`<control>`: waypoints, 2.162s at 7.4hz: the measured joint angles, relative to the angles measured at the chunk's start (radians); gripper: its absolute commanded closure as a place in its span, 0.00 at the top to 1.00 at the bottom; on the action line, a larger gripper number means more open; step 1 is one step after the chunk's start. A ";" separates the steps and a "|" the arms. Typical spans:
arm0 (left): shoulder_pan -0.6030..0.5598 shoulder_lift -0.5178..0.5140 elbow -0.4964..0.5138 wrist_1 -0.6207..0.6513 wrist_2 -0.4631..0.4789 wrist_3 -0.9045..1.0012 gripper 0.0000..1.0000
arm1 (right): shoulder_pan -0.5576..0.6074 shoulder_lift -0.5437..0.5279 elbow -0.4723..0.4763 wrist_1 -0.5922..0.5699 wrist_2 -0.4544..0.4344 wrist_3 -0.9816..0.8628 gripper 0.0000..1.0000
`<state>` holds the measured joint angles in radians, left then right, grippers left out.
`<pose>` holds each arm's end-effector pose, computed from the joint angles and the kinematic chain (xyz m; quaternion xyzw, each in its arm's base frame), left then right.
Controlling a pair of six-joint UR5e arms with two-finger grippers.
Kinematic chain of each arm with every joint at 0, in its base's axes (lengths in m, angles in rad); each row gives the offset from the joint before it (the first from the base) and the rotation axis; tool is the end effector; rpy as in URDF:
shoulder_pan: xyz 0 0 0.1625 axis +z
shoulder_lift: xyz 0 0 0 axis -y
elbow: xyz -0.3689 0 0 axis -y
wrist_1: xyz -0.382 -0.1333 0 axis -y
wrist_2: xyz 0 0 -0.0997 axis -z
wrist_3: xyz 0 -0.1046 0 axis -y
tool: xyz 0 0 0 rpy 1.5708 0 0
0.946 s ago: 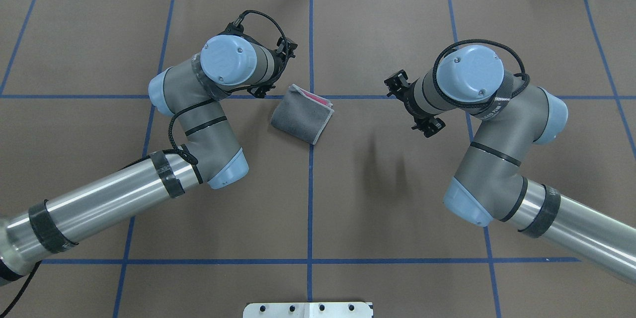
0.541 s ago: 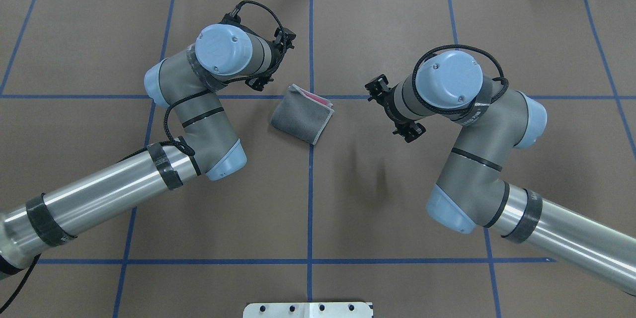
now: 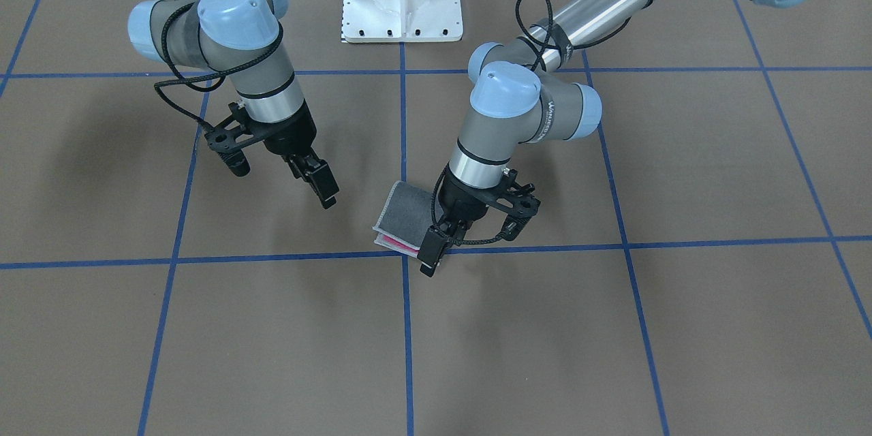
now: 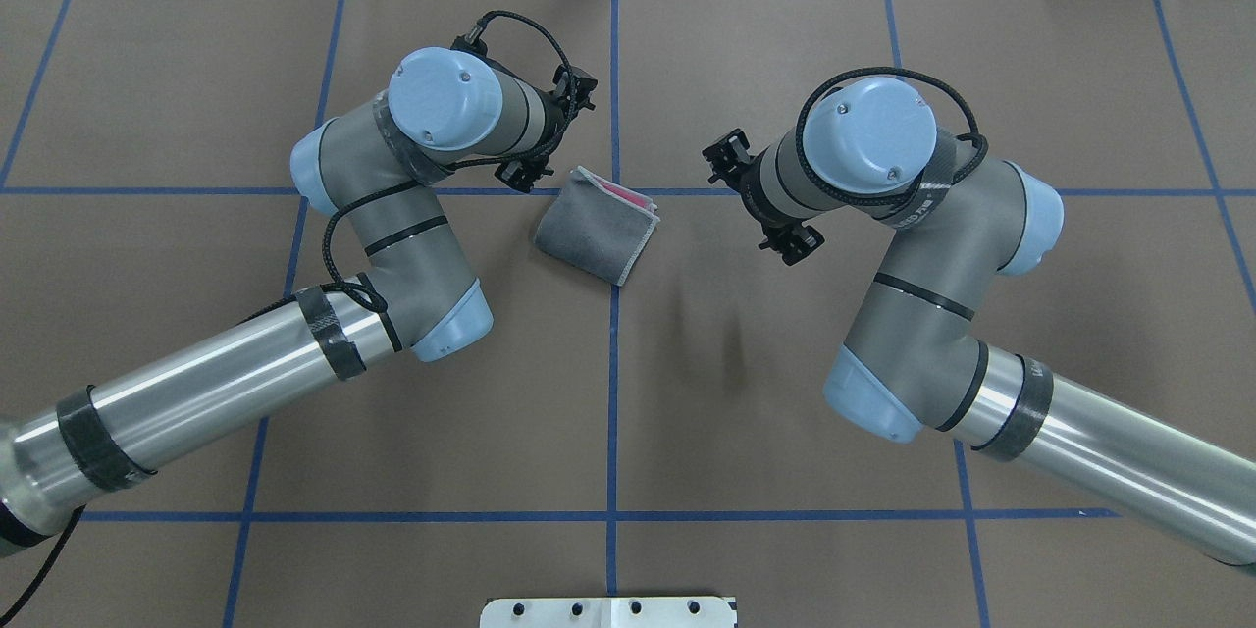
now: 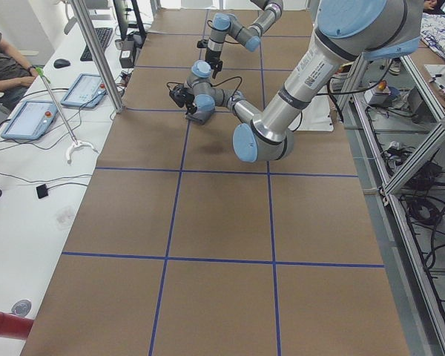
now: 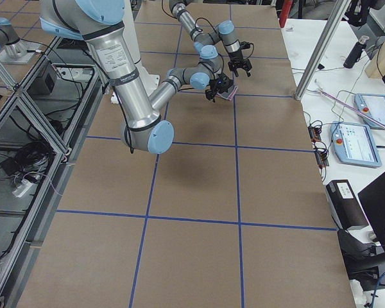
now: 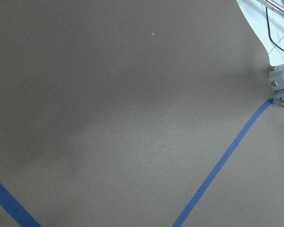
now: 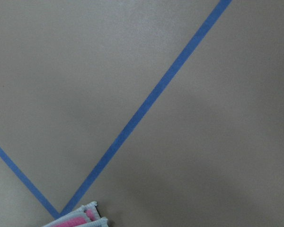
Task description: Fold towel twice with both arms
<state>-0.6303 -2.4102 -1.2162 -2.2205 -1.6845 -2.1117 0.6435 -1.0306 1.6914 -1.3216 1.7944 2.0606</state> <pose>0.5334 -0.5395 0.1844 -0.0239 0.5381 -0.4399 0.7186 -0.4404 -0.4679 0.2283 -0.0664 -0.4431 0.4378 0.7795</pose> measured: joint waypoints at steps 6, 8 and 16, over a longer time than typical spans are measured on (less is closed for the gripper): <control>0.037 0.020 0.027 0.003 -0.004 0.072 1.00 | 0.046 -0.028 0.000 0.001 0.041 -0.045 1.00; 0.012 0.026 0.023 0.005 -0.025 0.087 1.00 | 0.046 -0.033 -0.001 0.001 0.041 -0.047 1.00; -0.020 -0.112 0.175 -0.040 -0.034 0.073 1.00 | 0.113 -0.090 0.001 0.001 0.072 -0.111 1.00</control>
<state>-0.6499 -2.5224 -1.0411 -2.2606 -1.7188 -2.0386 0.7564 -1.1202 1.6922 -1.3208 1.8667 1.9494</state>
